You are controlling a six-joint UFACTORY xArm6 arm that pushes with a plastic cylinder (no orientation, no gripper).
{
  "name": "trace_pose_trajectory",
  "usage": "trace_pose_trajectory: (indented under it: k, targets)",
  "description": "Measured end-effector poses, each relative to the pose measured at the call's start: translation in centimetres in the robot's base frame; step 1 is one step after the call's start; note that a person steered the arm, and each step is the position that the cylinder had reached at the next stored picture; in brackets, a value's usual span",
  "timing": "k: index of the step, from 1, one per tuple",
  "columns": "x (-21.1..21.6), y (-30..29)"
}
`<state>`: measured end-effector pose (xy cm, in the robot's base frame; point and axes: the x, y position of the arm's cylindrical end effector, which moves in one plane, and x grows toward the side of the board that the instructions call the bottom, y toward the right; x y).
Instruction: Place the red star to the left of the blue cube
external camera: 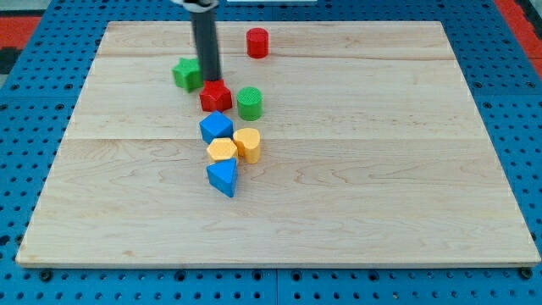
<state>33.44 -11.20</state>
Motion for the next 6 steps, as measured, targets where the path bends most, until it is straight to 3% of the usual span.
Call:
trace_pose_trajectory:
  k: [1, 2, 3, 5, 6]
  targets:
    - [1.1, -1.9]
    - [-1.1, 1.3]
    - [-0.4, 6.8]
    - [2.6, -0.8]
    - [4.1, -1.6]
